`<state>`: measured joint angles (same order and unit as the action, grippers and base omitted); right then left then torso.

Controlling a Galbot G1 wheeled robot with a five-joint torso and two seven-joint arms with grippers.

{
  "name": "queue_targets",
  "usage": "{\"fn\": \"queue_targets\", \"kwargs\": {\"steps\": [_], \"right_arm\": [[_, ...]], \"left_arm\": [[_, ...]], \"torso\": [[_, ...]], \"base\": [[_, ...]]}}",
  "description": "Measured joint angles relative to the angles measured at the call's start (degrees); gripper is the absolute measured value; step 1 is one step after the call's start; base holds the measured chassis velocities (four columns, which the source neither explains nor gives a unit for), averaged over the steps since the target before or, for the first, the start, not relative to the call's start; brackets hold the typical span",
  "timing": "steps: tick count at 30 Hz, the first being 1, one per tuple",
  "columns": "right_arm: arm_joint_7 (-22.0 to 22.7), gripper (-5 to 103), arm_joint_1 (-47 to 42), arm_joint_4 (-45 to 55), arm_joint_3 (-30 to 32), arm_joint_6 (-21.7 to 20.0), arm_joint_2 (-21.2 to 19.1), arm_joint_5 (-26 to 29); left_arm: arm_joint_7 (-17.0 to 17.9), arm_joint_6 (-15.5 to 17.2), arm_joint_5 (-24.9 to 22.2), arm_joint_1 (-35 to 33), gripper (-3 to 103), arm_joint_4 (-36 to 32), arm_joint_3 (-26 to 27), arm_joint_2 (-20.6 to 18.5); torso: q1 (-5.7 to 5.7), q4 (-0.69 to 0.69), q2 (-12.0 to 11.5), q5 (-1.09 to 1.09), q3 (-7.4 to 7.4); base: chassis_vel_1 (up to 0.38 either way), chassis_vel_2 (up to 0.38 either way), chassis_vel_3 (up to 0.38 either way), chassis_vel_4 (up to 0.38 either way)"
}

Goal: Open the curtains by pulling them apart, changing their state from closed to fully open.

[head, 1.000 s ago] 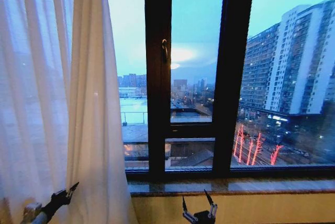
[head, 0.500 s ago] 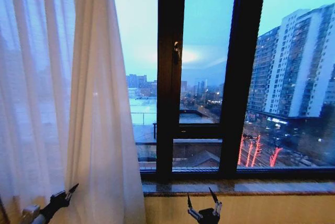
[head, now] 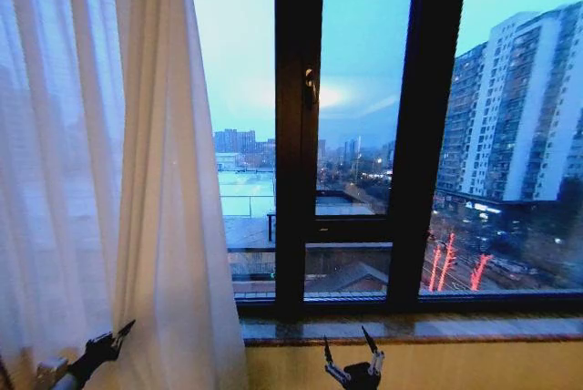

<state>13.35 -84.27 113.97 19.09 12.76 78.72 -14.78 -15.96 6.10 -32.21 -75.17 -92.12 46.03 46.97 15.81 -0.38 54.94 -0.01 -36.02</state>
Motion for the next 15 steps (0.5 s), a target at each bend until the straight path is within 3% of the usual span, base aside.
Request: {"fn": "queue_targets", "kwargs": {"steps": [15], "right_arm": [[1.4,100,-0.3,0.0,-0.8,0.2,0.0,1.7]], "left_arm": [[-0.2,-0.1,0.1,-0.5,0,-0.3,0.6,0.3]], "torso": [[0.0,0.02,0.0,-0.01,0.01]], "base": [[0.23,0.253,-0.224,-0.26]]}}
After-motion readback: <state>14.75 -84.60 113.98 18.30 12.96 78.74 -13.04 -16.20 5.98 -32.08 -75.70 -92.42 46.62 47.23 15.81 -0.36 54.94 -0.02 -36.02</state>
